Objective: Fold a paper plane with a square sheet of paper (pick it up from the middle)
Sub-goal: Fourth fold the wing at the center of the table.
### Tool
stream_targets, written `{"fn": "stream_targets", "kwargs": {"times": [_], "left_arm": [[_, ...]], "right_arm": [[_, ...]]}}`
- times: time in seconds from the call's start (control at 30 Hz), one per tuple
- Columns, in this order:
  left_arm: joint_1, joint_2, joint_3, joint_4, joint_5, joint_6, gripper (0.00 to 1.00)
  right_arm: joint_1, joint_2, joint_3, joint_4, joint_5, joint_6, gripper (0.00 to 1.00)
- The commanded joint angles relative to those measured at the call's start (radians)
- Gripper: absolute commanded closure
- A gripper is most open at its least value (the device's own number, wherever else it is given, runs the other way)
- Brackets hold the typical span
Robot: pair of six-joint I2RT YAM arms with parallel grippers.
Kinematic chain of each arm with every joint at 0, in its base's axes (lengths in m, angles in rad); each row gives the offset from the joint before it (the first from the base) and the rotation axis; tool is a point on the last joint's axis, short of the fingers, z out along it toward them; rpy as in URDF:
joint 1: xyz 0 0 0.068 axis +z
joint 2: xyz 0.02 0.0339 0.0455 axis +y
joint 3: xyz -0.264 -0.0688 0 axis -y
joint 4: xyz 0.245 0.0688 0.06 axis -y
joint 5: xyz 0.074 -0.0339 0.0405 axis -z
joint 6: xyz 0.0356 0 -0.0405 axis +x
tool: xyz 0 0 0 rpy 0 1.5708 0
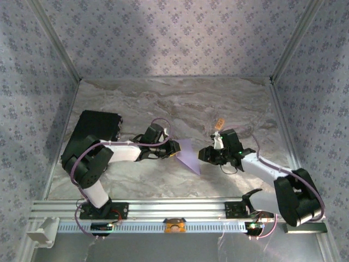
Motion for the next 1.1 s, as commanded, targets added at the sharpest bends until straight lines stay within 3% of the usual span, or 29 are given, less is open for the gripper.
{"fn": "stream_targets", "kwargs": {"times": [0.0, 0.23, 0.63, 0.83, 1.07], "left_arm": [[-0.004, 0.002, 0.028, 0.03, 0.026, 0.008, 0.76], [-0.01, 0.001, 0.045, 0.011, 0.027, 0.018, 0.81], [-0.01, -0.004, 0.055, 0.001, 0.03, 0.011, 0.87], [-0.011, -0.005, 0.062, -0.008, 0.031, 0.009, 0.88], [-0.012, -0.005, 0.063, -0.015, 0.035, 0.009, 0.88]], "right_arm": [[0.026, -0.084, 0.005, -0.088, 0.155, -0.033, 0.57], [0.228, -0.211, -0.059, -0.008, 0.488, -0.122, 0.47], [0.622, -0.166, -0.16, 0.262, 0.88, -0.512, 0.5], [0.723, -0.053, -0.134, 0.291, 0.988, -0.627, 0.51], [0.771, 0.121, -0.075, 0.296, 1.11, -0.665, 0.53]]}}
